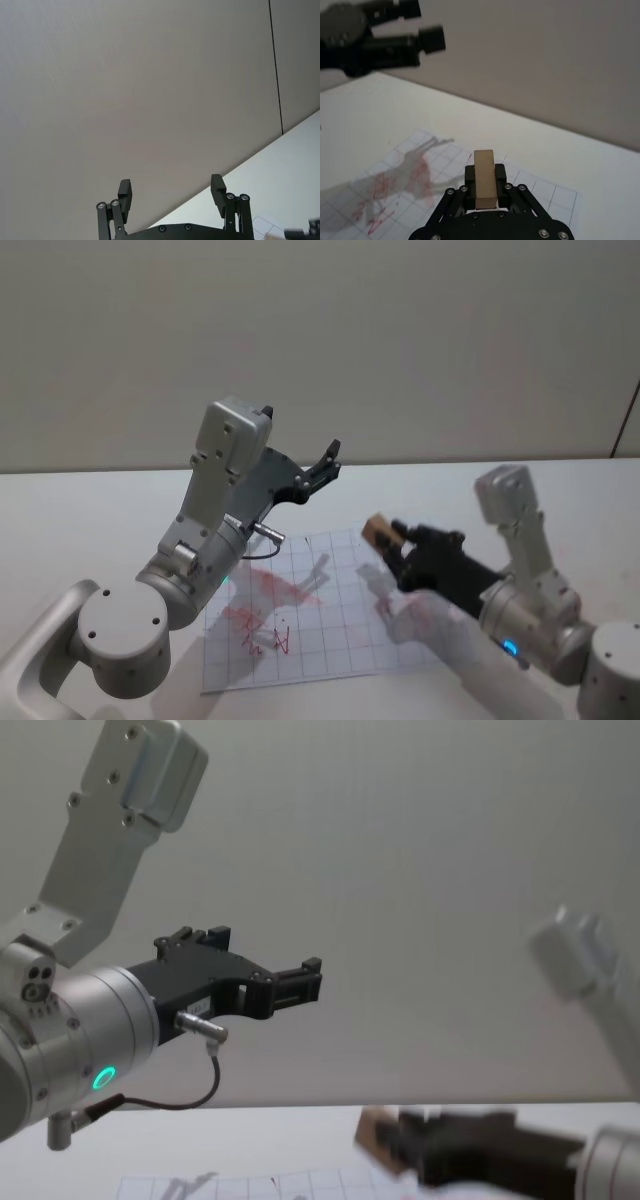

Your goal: Use the one hand to pick up the stamp and affix it onto the A4 paper.

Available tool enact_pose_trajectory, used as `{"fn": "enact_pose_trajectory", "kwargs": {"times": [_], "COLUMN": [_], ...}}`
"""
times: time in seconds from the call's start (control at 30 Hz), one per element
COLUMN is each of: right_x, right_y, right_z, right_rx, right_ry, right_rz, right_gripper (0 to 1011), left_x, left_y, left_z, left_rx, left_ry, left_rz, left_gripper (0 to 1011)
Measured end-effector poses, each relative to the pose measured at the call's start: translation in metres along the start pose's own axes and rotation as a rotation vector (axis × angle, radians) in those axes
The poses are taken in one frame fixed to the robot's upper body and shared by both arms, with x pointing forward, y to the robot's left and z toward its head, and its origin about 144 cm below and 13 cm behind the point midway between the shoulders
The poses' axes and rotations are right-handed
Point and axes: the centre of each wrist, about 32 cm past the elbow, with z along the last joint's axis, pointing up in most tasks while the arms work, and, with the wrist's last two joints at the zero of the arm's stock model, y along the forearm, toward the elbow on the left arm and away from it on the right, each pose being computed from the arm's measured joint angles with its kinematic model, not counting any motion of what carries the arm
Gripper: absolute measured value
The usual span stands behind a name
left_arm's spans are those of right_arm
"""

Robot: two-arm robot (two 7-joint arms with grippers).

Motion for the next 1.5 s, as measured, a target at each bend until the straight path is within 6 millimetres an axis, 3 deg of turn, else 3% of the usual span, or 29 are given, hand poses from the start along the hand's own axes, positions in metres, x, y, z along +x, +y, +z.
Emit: {"fn": "enact_pose_trajectory", "kwargs": {"times": [0.23, 0.53, 1.1, 1.5], "right_x": [0.008, 0.027, 0.048, 0.051], "right_y": [-0.008, -0.042, -0.117, -0.134], "right_z": [0.027, 0.044, 0.034, 0.025], "right_rx": [0.118, 0.172, -0.008, -0.12], "right_ry": [0.007, 0.011, 0.004, -0.022], "right_rz": [-0.067, -0.189, -0.317, -0.319], "right_gripper": [213, 213, 213, 213], "left_x": [0.0, 0.0, 0.0, 0.0], "left_y": [0.0, 0.0, 0.0, 0.0], "left_z": [0.0, 0.0, 0.0, 0.0], "left_rx": [0.0, 0.0, 0.0, 0.0], "left_ry": [0.0, 0.0, 0.0, 0.0], "left_rz": [0.0, 0.0, 0.0, 0.0], "left_gripper": [1001, 1001, 1001, 1001]}}
